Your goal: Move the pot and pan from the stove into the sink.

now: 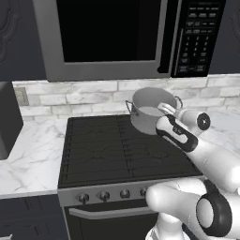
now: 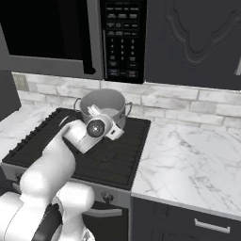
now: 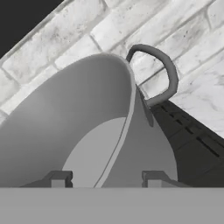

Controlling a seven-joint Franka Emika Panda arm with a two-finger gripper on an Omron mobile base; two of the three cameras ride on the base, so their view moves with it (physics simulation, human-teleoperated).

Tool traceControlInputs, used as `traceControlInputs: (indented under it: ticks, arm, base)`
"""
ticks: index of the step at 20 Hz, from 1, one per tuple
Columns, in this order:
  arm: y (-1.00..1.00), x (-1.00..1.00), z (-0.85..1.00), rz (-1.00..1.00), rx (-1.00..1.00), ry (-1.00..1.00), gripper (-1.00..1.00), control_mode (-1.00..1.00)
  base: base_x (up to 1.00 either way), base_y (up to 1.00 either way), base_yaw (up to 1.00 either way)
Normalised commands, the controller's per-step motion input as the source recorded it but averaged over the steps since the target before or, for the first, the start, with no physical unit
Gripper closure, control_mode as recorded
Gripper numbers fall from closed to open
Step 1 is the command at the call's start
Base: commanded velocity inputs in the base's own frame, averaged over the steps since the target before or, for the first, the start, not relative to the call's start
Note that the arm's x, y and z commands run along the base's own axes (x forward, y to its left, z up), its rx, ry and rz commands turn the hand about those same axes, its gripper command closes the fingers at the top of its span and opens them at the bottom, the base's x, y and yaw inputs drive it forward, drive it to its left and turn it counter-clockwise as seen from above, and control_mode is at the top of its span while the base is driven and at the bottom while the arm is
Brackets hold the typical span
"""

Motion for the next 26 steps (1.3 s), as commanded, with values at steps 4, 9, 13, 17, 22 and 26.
traceControlInputs:
  ticks: [4,9,13,17,22,26]
  arm:
    - [0.00,-0.62,0.82,0.10,0.00,0.03,1.00,-1.00]
    - [0.00,-0.69,0.69,0.10,-0.02,0.07,1.00,-1.00]
    - [-0.03,-0.79,0.60,0.08,0.00,0.07,1.00,-1.00]
    - [-0.09,-0.95,0.48,0.09,0.00,0.00,1.00,-1.00]
    - [-0.23,-1.00,0.27,0.09,0.00,-0.09,1.00,-1.00]
    - [-0.22,-1.00,0.22,0.08,0.00,-0.14,1.00,-1.00]
  base:
    - [0.00,0.00,0.00]
    - [0.00,0.00,0.00]
    - [0.00,0.00,0.00]
    - [0.00,0.00,0.00]
    - [0.00,0.00,0.00]
    - [0.00,0.00,0.00]
